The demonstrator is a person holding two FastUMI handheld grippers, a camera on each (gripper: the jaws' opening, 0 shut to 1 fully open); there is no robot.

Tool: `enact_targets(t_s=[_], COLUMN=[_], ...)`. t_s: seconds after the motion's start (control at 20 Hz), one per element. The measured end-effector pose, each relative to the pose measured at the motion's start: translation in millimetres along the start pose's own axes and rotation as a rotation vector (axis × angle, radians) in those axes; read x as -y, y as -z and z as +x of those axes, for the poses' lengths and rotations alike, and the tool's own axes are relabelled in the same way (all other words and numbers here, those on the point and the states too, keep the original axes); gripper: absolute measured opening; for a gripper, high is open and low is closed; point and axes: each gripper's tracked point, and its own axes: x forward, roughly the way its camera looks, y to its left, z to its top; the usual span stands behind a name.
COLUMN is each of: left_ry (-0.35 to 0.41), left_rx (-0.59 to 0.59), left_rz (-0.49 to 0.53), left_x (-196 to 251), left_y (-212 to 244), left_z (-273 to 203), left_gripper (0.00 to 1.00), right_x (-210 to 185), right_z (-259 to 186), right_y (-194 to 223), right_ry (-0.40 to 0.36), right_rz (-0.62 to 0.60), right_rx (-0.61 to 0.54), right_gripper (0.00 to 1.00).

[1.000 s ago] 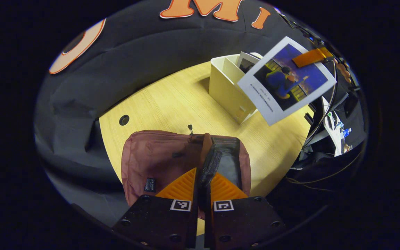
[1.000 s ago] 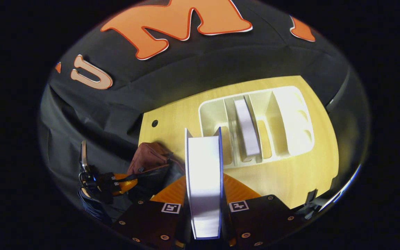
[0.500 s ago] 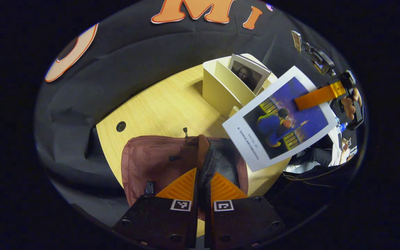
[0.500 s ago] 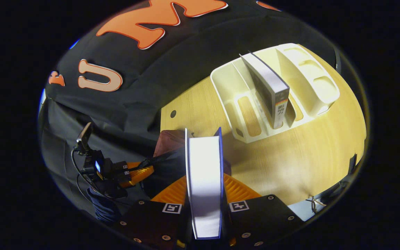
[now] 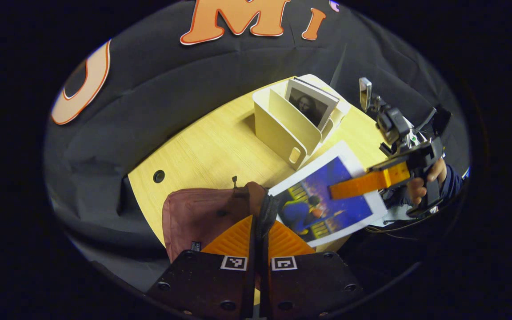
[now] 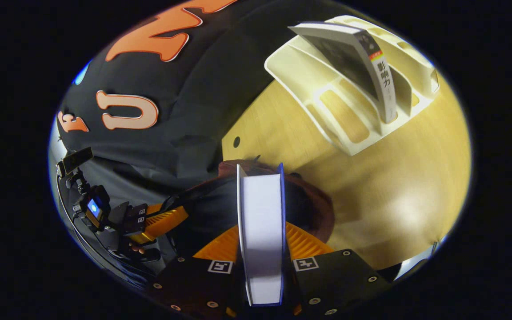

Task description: Open the schoolbag, grab two books from the bookshelf and put them into the schoolbag.

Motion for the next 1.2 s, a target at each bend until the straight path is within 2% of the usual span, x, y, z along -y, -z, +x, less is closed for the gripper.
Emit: enact_targets(t_s=[0.35,0.7,0.9,1.1,1.15,1.2], left_ry=[-0.013,0.004,0.011,-0.005,0.002,0.007], left_rx=[0.058,0.088,0.096,0.103,0.11,0.114], left_rz=[-0.001,-0.01,-0.021,-0.083,-0.094,-0.1], left_x=[17.2,34.3,37.4,19.9,17.8,18.6], left_y=[-13.7,-17.3,-16.7,-15.3,-15.5,-15.7], left_z=[-7.1,-3.5,1.1,2.7,4.4,6.0], left_gripper=[0.06,0.06,0.06,0.06,0.06,0.06], right_x=[-1.1,2.4,0.4,18.8,21.2,25.4], right_z=[56.9,107.4,135.7,133.4,125.5,118.4], right_y=[5.8,17.4,21.1,31.5,33.4,30.8], right_ry=[-0.07,-0.078,-0.091,0.016,0.035,0.064], right_rz=[0.026,0.014,0.021,0.008,-0.018,-0.048], right_rx=[0.034,0.076,0.058,-0.036,-0.044,-0.039], right_gripper=[0.35,0.34,0.35,0.42,0.5,0.42])
